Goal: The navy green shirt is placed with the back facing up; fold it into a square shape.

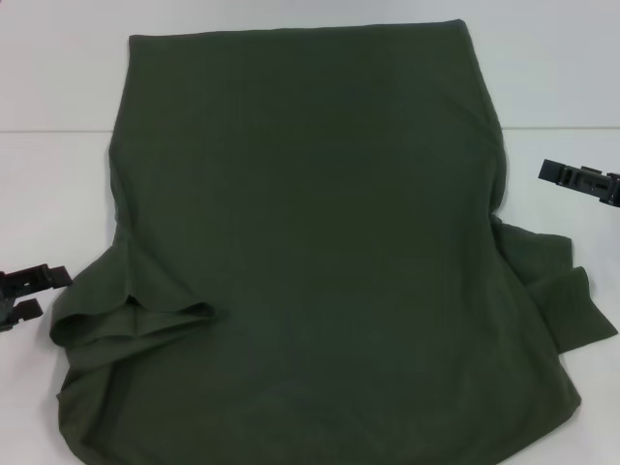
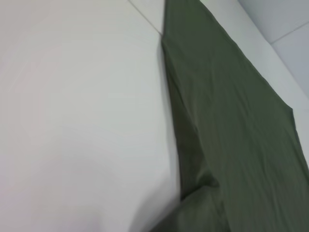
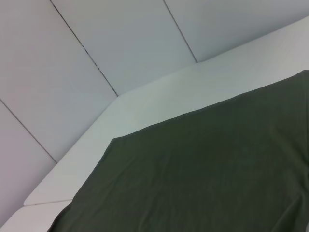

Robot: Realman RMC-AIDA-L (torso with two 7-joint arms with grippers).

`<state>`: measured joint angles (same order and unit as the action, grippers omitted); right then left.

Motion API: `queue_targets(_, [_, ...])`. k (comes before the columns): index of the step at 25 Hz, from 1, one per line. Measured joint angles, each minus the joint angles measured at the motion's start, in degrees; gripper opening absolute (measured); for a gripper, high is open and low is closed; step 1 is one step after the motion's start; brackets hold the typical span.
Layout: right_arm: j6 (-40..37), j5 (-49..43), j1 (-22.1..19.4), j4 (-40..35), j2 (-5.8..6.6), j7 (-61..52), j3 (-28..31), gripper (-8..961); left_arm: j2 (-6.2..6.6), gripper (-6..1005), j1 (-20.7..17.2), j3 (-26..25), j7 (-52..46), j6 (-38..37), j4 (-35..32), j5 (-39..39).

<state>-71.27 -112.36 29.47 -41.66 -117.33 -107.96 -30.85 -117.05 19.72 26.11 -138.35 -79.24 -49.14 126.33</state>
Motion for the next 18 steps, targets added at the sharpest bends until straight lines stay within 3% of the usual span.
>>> queue_targets(18, [-0.3,0.4,0.1,0.0,0.0,-0.1,0.0,947,0.0,774,0.3,0.4,-0.9,-0.1,1.9,3.1])
